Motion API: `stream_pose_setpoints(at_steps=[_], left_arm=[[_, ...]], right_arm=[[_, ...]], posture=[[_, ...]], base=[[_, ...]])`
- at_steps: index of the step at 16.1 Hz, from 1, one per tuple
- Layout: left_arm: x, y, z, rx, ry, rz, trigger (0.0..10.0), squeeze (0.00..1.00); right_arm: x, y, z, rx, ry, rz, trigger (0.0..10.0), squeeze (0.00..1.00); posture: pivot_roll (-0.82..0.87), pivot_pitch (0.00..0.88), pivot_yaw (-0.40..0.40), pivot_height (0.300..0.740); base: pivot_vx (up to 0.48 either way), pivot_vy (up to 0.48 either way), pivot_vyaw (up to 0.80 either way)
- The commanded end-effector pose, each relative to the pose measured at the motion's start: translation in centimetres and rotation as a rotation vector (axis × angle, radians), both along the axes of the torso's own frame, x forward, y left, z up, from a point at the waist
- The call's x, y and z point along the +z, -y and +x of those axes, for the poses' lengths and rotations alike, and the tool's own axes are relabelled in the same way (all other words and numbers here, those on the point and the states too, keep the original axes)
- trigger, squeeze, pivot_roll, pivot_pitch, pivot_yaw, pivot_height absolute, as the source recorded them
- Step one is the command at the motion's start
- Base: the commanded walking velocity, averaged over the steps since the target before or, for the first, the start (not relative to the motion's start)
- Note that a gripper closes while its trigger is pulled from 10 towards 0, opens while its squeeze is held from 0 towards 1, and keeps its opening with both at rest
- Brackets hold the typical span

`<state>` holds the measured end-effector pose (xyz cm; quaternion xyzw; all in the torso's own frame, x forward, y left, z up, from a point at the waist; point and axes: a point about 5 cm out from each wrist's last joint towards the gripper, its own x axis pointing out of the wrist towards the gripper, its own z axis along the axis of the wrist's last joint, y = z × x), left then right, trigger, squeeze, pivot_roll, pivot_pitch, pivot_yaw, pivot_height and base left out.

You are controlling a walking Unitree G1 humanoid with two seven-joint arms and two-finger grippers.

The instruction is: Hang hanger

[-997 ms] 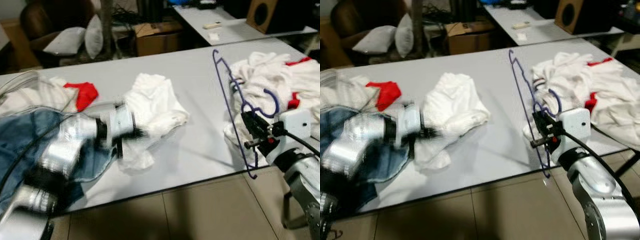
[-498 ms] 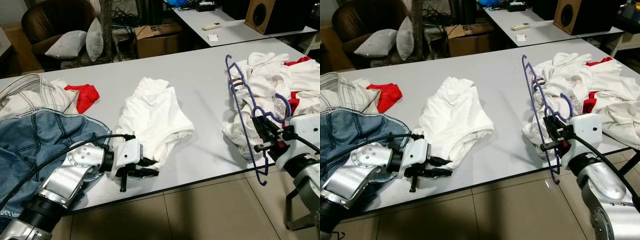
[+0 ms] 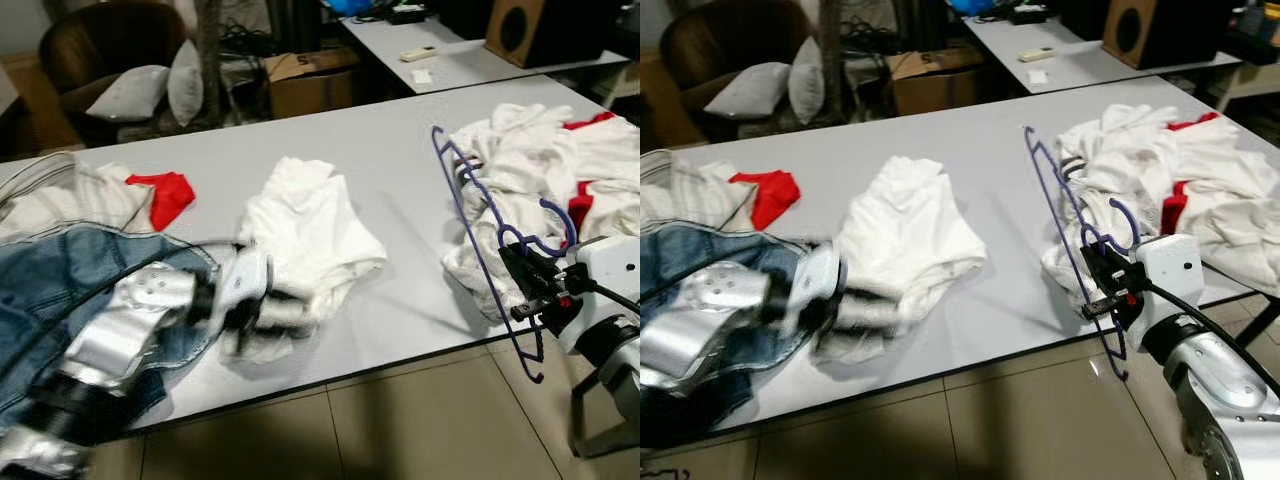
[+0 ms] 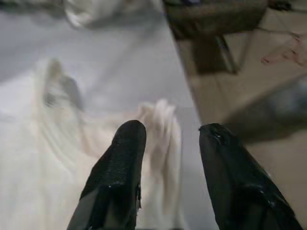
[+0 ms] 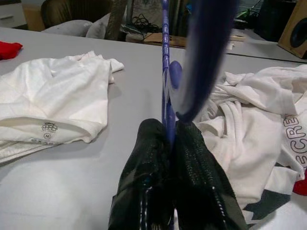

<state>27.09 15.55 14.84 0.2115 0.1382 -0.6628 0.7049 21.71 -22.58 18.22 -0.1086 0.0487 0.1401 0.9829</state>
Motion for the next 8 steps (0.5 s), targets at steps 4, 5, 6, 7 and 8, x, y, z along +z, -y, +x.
stream_pose_setpoints(at_steps=[4,5,6,7,8], left_arm=[[2.3,1.5,3.5,0.245,0.05,-0.211,10.0,1.0],[2.3,1.8,5.2,0.39,-0.004,-0.322,10.0,1.0],[2.0,2.0,5.5,0.421,-0.031,-0.345,10.0,1.0],[1.8,2.1,5.7,0.437,-0.047,-0.357,10.0,1.0],[1.4,2.2,5.9,0.466,-0.084,-0.368,10.0,1.0]], right_arm=[[0.7,-0.6,-0.1,0.027,0.021,0.013,10.0,0.0],[0.4,-1.2,-0.1,0.045,0.009,0.029,10.0,0.0],[0.3,-1.4,-0.2,0.051,0.005,0.031,10.0,0.0],[0.2,-1.5,-0.2,0.054,0.002,0.032,10.0,0.0],[0.1,-1.6,-0.2,0.059,-0.002,0.035,10.0,0.0]], posture=[[-0.02,0.0,0.108,0.74],[-0.02,0.0,0.108,0.74],[-0.02,0.0,0.108,0.74],[-0.02,0.0,0.108,0.74],[-0.02,0.0,0.108,0.74]], base=[[0.0,0.0,0.0],[0.0,0.0,0.0],[0.0,0.0,0.0],[0.0,0.0,0.0],[0.0,0.0,0.0]])
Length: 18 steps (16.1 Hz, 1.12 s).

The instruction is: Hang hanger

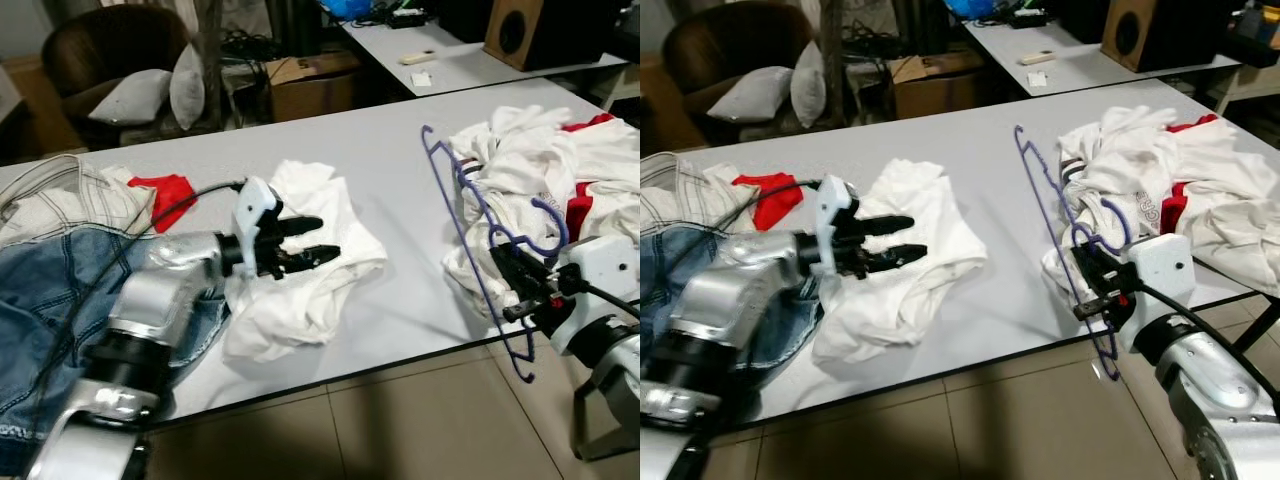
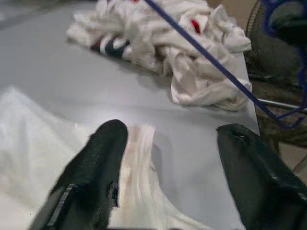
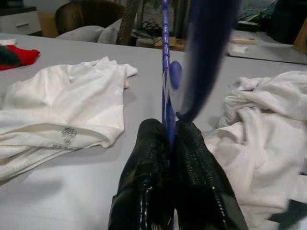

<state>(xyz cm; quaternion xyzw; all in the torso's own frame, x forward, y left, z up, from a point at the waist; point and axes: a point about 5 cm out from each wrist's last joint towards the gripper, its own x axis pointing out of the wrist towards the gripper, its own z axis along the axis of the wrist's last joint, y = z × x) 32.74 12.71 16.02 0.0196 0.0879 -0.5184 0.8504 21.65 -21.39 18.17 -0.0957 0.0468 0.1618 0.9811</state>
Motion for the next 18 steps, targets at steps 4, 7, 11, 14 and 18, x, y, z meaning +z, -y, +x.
stream_pose_setpoints(at_steps=[4,7,11,14,18], left_arm=[[-3.0,-0.8,0.9,0.157,-0.072,0.189,10.0,0.0],[-4.5,-0.9,0.8,0.166,-0.138,0.235,0.0,0.0],[-5.2,-0.5,0.3,0.135,-0.195,0.21,0.0,0.0],[-5.5,-0.4,0.1,0.121,-0.224,0.187,0.0,0.0],[-6.4,-0.7,-0.1,0.096,-0.183,0.32,0.0,0.0]], right_arm=[[0.0,-0.7,-0.2,0.022,-0.008,0.011,10.0,0.0],[-0.1,-0.7,-0.3,0.024,-0.02,0.008,10.0,0.0],[-0.2,-0.9,-0.2,0.031,-0.026,0.008,10.0,0.0],[-0.2,-0.9,-0.3,0.032,-0.032,0.008,10.0,0.0],[-0.3,-0.9,-0.4,0.028,-0.035,0.006,10.0,0.0]], posture=[[-0.03,0.0,0.117,0.74],[-0.02,0.0,0.112,0.74],[-0.02,0.0,0.111,0.74],[-0.02,0.0,0.112,0.74],[-0.02,0.0,0.12,0.74]], base=[[0.0,0.0,0.0],[0.0,0.0,0.0],[0.0,0.0,0.0],[0.0,0.0,0.0],[0.0,0.0,0.0]])
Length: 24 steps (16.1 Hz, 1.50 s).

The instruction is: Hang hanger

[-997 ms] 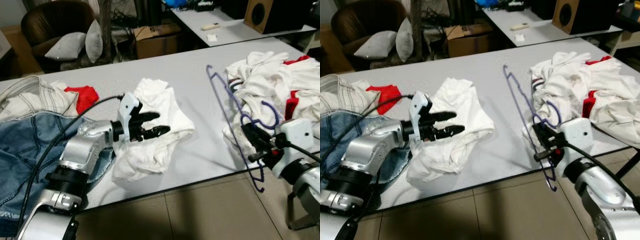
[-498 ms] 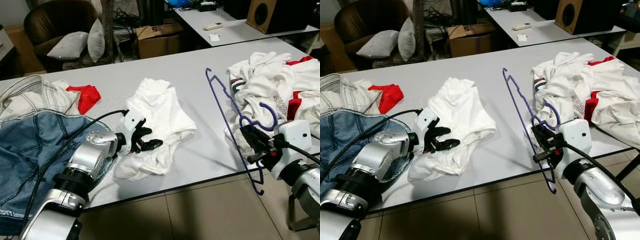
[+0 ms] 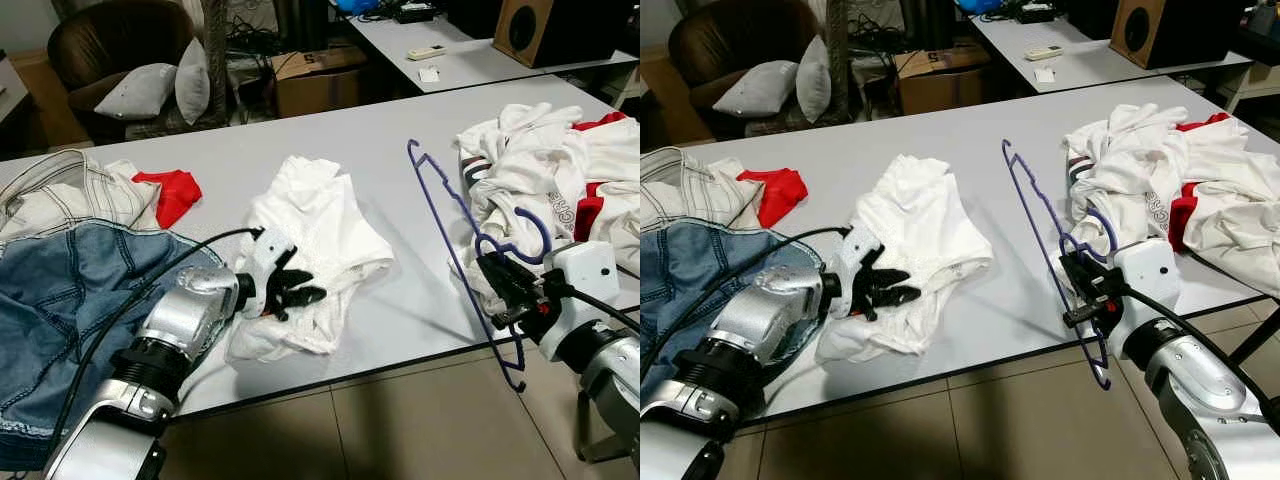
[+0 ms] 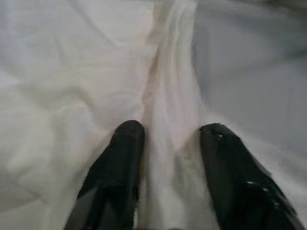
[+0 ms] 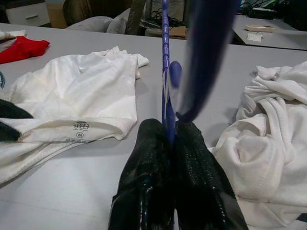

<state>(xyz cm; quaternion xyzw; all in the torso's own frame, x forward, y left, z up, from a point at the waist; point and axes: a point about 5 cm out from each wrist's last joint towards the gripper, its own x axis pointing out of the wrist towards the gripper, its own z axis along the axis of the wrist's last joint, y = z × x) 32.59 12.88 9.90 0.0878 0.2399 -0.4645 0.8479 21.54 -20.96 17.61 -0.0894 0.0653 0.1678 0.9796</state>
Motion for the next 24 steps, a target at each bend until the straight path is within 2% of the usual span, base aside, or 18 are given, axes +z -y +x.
stream_pose_setpoints(at_steps=[1,2,4,8,10,12,14,16,18,19,20,22,24], left_arm=[[-0.4,-0.6,0.0,0.006,0.021,0.07,0.0,0.0],[-0.5,-0.8,0.4,0.026,0.057,0.114,0.0,0.0],[-0.3,-0.8,0.4,0.026,0.065,0.108,0.0,0.0],[0.7,-0.5,0.7,0.018,0.106,0.011,0.0,0.0],[1.0,-0.5,0.4,-0.019,0.118,-0.009,0.0,0.0],[2.2,-1.0,0.7,-0.012,0.155,-0.048,0.0,0.0],[2.9,-1.4,1.1,0.002,0.164,-0.062,0.0,0.0],[2.9,-1.5,0.7,-0.052,0.139,-0.057,0.0,0.0],[4.0,-1.5,1.2,-0.021,0.195,-0.082,0.0,0.0],[5.7,-1.6,2.1,0.026,0.252,-0.117,0.0,0.0],[7.8,-1.7,3.1,0.05,0.322,-0.14,0.0,0.0],[10.8,-1.8,3.9,0.054,0.415,-0.153,0.0,0.0],[12.4,-1.7,4.0,0.036,0.455,-0.16,0.0,0.0]], right_arm=[[0.3,-0.5,-0.3,0.02,0.005,-0.001,10.0,0.0],[0.3,-0.5,-0.3,0.018,0.007,-0.002,10.0,0.0],[0.3,-0.5,-0.3,0.018,0.008,-0.001,10.0,0.0],[0.2,-0.6,-0.4,0.022,0.004,0.001,10.0,0.0],[0.1,-0.6,-0.5,0.026,0.001,0.001,10.0,0.0],[0.1,-0.6,-0.7,0.045,0.002,0.022,10.0,0.0],[0.1,-0.8,-0.9,0.073,0.002,0.047,10.0,0.0],[-0.1,-1.0,-1.1,0.119,-0.009,0.047,10.0,0.0],[0.4,-1.5,-1.4,0.172,-0.001,0.101,10.0,0.0],[0.7,-2.1,-1.9,0.242,-0.015,0.155,10.0,0.0],[0.4,-2.6,-2.7,0.324,-0.073,0.194,10.0,0.0],[-0.7,-2.8,-3.8,0.393,-0.181,0.204,10.0,0.0],[-1.5,-2.7,-4.2,0.392,-0.24,0.216,10.0,0.0]], posture=[[-0.02,0.0,0.12,0.74],[-0.02,0.0,0.12,0.74],[-0.02,0.0,0.122,0.74],[-0.02,0.0,0.122,0.74],[-0.02,0.0,0.124,0.74],[-0.02,0.0,0.126,0.74],[-0.01,0.0,0.118,0.74],[-0.01,0.0,0.118,0.74],[-0.01,0.0,0.118,0.74],[-0.01,0.0,0.118,0.74],[-0.02,0.0,0.109,0.74],[-0.02,0.0,0.109,0.74],[-0.02,0.0,0.104,0.74]], base=[[0.0,0.0,0.0],[0.0,0.0,0.0],[0.0,0.0,0.0],[0.0,0.0,0.0],[0.0,0.0,0.0],[0.0,0.0,0.0],[0.0,0.0,0.0],[0.0,0.0,0.0],[0.0,0.0,0.0],[0.0,0.0,0.0],[0.0,0.0,0.0],[0.0,0.0,0.0],[0.0,0.0,0.0]])
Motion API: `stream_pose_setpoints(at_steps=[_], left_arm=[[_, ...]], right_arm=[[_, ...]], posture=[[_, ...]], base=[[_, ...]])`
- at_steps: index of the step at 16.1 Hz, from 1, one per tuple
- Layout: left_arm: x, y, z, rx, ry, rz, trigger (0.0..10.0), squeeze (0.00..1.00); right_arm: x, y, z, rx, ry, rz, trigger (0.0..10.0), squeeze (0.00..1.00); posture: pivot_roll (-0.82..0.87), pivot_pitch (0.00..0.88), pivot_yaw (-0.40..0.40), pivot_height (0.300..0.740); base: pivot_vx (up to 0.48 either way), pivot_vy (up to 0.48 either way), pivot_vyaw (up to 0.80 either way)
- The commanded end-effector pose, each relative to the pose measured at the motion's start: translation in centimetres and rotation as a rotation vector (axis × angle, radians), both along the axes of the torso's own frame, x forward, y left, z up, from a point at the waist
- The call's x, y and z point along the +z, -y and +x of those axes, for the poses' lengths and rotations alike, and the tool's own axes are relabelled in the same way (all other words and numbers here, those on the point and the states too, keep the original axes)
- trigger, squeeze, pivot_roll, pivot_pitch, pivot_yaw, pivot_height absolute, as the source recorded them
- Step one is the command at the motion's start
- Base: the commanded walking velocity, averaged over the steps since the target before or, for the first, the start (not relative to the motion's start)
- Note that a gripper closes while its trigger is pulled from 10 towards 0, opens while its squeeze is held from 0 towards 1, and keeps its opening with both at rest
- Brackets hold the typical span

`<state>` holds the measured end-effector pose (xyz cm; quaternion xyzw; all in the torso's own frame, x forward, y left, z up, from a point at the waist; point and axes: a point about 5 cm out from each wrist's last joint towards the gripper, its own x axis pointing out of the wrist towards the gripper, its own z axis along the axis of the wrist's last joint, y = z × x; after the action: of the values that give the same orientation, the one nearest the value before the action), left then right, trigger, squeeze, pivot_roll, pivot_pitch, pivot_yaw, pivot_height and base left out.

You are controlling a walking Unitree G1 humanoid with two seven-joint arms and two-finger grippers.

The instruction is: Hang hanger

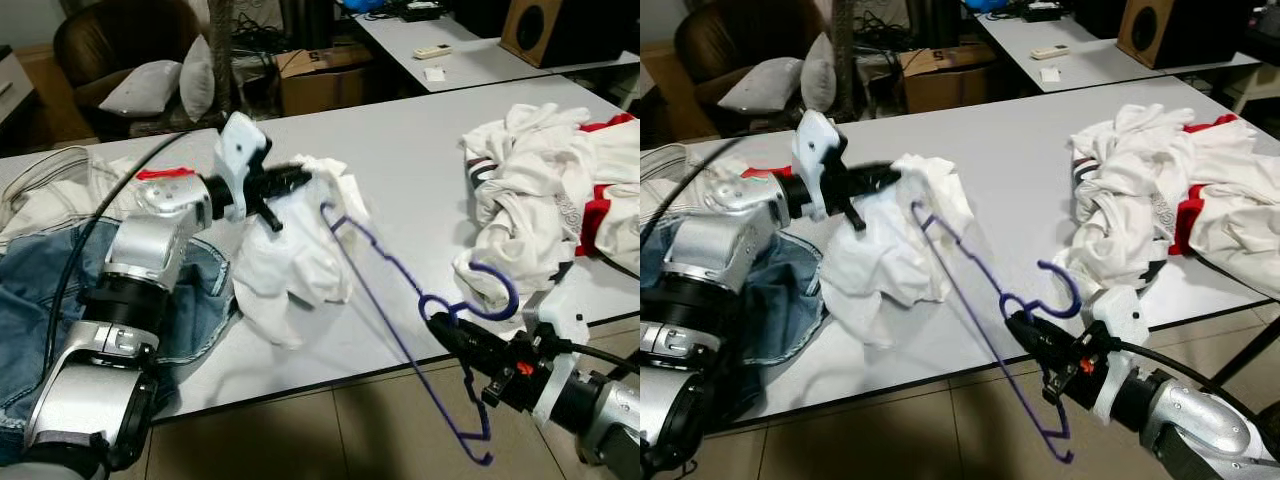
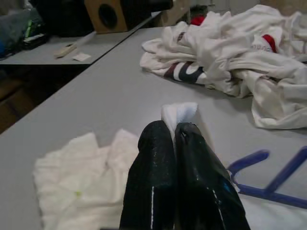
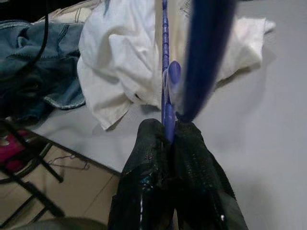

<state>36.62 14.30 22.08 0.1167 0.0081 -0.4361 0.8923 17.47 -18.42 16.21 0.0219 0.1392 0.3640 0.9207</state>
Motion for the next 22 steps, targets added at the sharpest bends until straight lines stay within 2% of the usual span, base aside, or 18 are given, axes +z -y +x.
stream_pose_setpoints(at_steps=[1,2,4,9,11,13,14,16,19,22], left_arm=[[0.6,-0.3,-0.2,-0.013,0.014,0.004,0.0,0.0],[0.7,-0.3,-0.3,-0.022,0.018,0.014,0.0,0.0],[0.7,-0.1,-1.0,-0.082,0.022,0.028,0.0,0.0],[0.8,1.0,-2.8,-0.204,0.056,0.061,0.0,0.0],[0.7,0.7,-3.2,-0.188,0.069,0.095,0.0,0.0],[0.4,0.0,-3.2,-0.152,0.073,0.131,0.0,0.0],[0.2,-0.8,-3.4,-0.125,0.066,0.158,0.0,0.0],[-0.5,-1.4,-4.0,-0.123,0.048,0.187,0.0,0.0],[-1.4,-1.1,-5.4,-0.182,0.002,0.184,0.0,0.0],[-2.5,-0.4,-6.3,-0.237,-0.025,0.201,0.0,0.0]], right_arm=[[-0.3,0.0,-0.3,0.006,-0.037,-0.002,10.0,0.0],[-0.6,0.2,-0.2,-0.021,-0.059,-0.013,10.0,0.0],[-1.0,0.1,0.4,-0.074,-0.1,0.044,10.0,0.0],[-2.0,-0.6,1.4,-0.051,-0.209,0.143,10.0,0.0],[-2.3,-0.7,2.1,-0.109,-0.273,0.204,10.0,0.0],[-2.3,-0.7,2.2,-0.122,-0.293,0.251,10.0,0.0],[-1.9,-0.7,2.3,-0.135,-0.301,0.303,10.0,0.0],[-1.6,-0.8,2.4,-0.161,-0.312,0.375,10.0,0.0],[-1.5,-0.5,3.8,-0.28,-0.339,0.505,10.0,0.0],[-1.5,-1.3,6.1,-0.344,-0.373,0.662,10.0,0.0]], posture=[[-0.02,0.0,0.105,0.74],[-0.02,0.0,0.107,0.74],[-0.02,0.0,0.109,0.74],[-0.02,0.0,0.098,0.74],[-0.02,0.0,0.089,0.74],[-0.02,0.0,0.089,0.74],[-0.01,0.0,0.085,0.74],[-0.01,0.0,0.089,0.74],[-0.01,0.0,0.091,0.74],[-0.01,0.0,0.093,0.74]], base=[[0.0,0.0,0.0],[0.0,0.0,0.0],[0.0,0.0,0.0],[0.0,0.0,0.0],[0.0,0.0,0.0],[0.0,0.0,0.0],[0.0,0.0,0.0],[0.0,0.0,0.0],[0.0,0.0,0.0],[0.0,0.0,0.0]])
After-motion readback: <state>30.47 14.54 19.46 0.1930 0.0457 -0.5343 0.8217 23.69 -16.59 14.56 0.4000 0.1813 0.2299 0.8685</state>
